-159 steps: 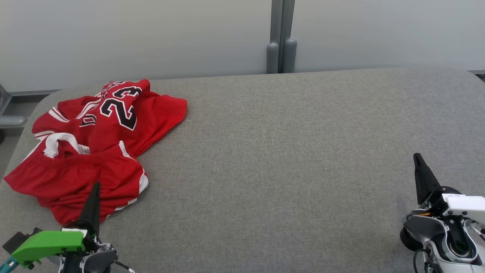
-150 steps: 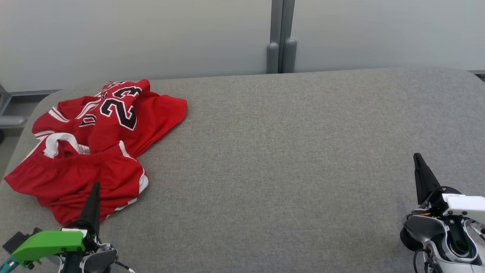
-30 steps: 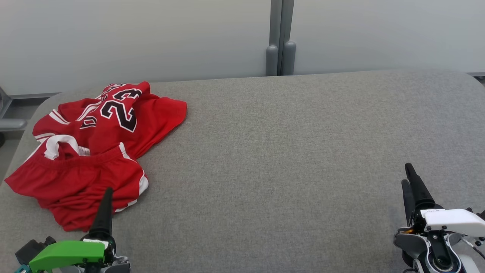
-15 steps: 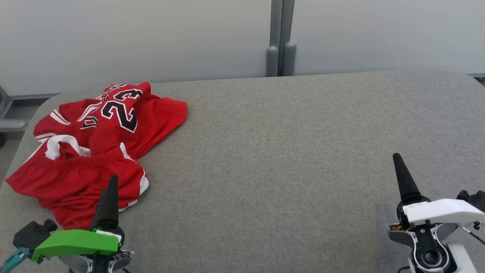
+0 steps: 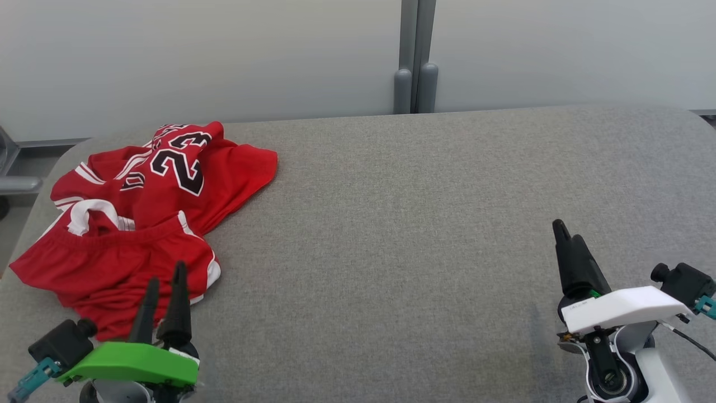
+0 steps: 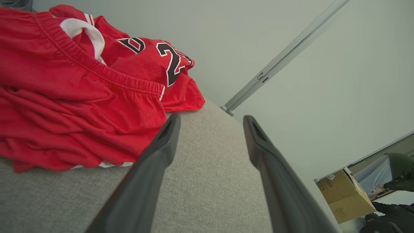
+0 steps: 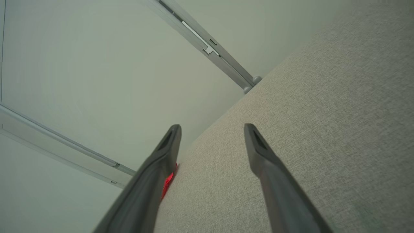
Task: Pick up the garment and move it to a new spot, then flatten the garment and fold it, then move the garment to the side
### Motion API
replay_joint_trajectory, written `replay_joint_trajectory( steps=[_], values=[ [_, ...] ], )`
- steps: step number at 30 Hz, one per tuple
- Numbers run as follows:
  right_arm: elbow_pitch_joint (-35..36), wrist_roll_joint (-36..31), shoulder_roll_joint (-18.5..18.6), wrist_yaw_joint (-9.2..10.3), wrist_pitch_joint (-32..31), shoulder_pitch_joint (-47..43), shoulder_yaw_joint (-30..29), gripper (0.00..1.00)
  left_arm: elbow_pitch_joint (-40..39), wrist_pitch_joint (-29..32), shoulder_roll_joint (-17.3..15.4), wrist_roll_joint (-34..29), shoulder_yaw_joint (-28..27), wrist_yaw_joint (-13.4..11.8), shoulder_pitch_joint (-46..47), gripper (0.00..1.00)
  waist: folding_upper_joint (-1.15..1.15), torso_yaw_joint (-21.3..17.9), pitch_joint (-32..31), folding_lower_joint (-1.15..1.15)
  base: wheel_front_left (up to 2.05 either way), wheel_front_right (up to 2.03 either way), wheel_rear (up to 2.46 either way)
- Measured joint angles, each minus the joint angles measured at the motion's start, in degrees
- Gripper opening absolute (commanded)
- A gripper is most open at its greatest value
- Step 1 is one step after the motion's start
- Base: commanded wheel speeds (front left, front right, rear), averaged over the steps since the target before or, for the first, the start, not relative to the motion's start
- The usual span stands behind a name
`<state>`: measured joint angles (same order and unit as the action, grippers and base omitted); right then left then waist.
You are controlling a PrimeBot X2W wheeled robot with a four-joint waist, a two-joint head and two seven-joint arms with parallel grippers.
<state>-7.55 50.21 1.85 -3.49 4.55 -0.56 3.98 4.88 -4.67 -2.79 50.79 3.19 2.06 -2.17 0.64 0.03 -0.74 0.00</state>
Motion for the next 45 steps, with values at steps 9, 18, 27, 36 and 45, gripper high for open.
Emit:
replay_joint_trajectory(
  steps=[9, 18, 27, 36, 45],
  values=[
    [1.49, -8.61, 0.16, 0.65, 1.55, -0.18, 2.16, 1.0, -1.66, -1.59, 0.01, -8.45, 1.02, -1.67, -2.08, 1.0, 0.0, 0.04, -0.15, 0.0, 0.0, 0.0, 0.0],
    [2.22, -15.62, 0.26, 1.9, 3.26, -1.43, 4.03, 1.0, -3.11, -3.26, 0.0, -15.35, 2.03, -3.01, -2.67, 1.0, 0.0, 0.03, -0.37, 0.01, 0.0, 0.0, 0.0],
    [2.67, -23.34, 0.46, 2.61, 4.98, -2.51, 6.0, 1.0, -3.88, -5.03, 0.0, -22.16, 3.09, -4.12, -4.06, 1.0, 0.0, -0.29, -0.67, 0.0, 0.0, 0.0, 0.0],
    [3.44, -30.82, 0.59, 3.59, 6.61, -3.62, 7.68, 1.0, -4.57, -6.83, -0.01, -29.07, 4.16, -5.13, -5.86, 1.0, 0.0, -0.43, -1.14, 0.0, 0.0, 0.0, 0.0],
    [4.19, -38.17, 0.88, 4.11, 8.57, -3.78, 9.31, 1.0, -5.19, -8.58, -0.05, -34.75, 4.68, -6.05, -6.67, 1.0, 0.0, -0.66, -1.53, 0.0, 0.0, 0.0, 0.0]
  ],
)
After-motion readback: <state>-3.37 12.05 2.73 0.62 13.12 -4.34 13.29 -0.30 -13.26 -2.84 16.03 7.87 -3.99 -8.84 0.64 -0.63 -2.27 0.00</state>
